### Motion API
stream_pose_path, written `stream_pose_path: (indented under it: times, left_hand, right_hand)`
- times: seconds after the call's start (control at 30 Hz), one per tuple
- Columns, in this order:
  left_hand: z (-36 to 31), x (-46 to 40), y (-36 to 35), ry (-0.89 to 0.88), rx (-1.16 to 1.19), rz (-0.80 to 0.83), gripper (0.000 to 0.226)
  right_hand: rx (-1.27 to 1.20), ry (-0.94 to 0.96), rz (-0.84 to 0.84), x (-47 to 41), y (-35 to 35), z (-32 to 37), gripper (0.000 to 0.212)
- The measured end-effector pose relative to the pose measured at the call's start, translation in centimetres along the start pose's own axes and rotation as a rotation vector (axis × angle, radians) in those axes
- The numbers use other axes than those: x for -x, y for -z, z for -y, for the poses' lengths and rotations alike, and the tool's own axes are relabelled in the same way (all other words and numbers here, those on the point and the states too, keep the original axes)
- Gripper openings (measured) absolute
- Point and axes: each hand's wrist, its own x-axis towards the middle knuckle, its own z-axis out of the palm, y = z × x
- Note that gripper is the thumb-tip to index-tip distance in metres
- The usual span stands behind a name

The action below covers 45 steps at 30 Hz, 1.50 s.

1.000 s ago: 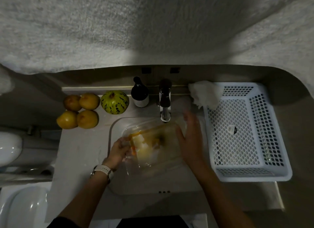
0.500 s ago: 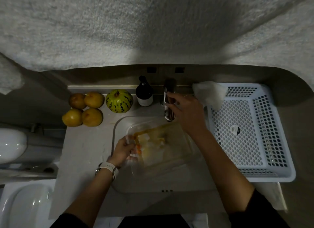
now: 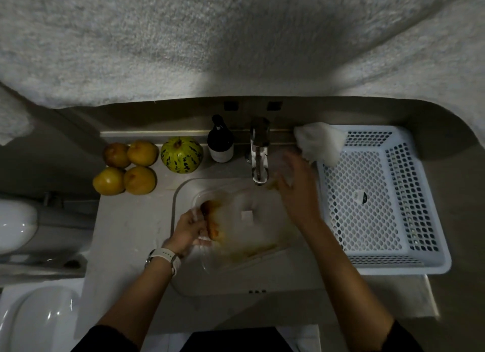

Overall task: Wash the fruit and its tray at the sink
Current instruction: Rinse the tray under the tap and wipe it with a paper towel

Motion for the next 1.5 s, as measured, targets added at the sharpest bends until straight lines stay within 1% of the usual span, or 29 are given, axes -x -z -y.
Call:
stream_pose_path:
  times: [0.1,0.2,0.33,0.57,0.63,0.73,0.8,0.87,0.93,1.0,1.1,1.23,1.33,1.43,1.5]
  left_hand:
    - [0.1,-0.2,0.1,0.04,0.03,0.029,0.03]
    - [0.2,-0.5,0.0,0.052,0.065,0.044,0.036]
    - [0.4,-0.8,-0.2,-0.003,0.063,0.033,0.034]
    - [-0.2,-0.3,-0.1,-0.19,0.079,0.011,0.035]
    - [-0.6,0.0,-0.1,-0.264,0.02,-0.019,0.035]
    - [-1.4,0.6,0.1,-0.404,-0.207,-0.066,0.026]
    - [-1.9,0.9,0.4,-0.416,-0.34,-0.115,0.02]
    - [-2.1,1.0,0.9,-0.391,-0.448,-0.167,0.014]
    - [-2.4,1.2,1.3,-0.374,-0.544,-0.203,0.018]
    - [-2.4,1.6,1.2,-0.352,-0.564,-0.208,0.021]
    - [-2.0,1.5,0.8,-0.208,-0.449,-0.157,0.032]
    - [-0.6,0.7,0.8,-0.024,-0.277,-0.083,0.043]
    - [0.3,0.3,0.8,0.06,-0.214,-0.005,0.056]
    - [0.9,0.0,0.6,0.156,-0.125,0.055,0.069]
    - [1.3,-0.2,0.2,0.189,-0.003,0.125,0.076]
  right_hand:
    - [0.199,-0.075,0.004,4.0,0.2,-2.7,0.046]
    - [0.274,-0.116,0.047,6.6,0.3,-4.1,0.056]
    - [0.2,-0.241,0.069,8.2,0.2,-5.1,0.063]
    - [0.01,-0.383,0.123,8.7,-1.1,-6.8,0.064]
    - [-0.021,-0.44,0.152,8.6,-1.6,-7.5,0.063]
    - [-0.118,-0.547,0.202,8.5,-2.3,-8.1,0.063]
    - [-0.102,-0.591,0.244,8.4,-2.7,-8.8,0.061]
    - [-0.075,-0.645,0.302,8.4,-3.0,-9.3,0.058]
    - [-0.045,-0.674,0.352,8.3,-3.1,-9.6,0.053]
    - [0.002,-0.675,0.355,8.3,-3.1,-9.5,0.046]
    - [0.143,-0.602,0.291,8.5,-2.6,-9.2,0.037]
    - [0.24,-0.523,0.211,8.7,-1.4,-8.2,0.039]
    - [0.291,-0.427,0.147,8.7,-0.6,-7.3,0.038]
    - [0.269,-0.353,0.064,8.8,-0.3,-6.5,0.04]
    - [0.225,-0.274,0.005,8.9,-0.1,-5.9,0.04]
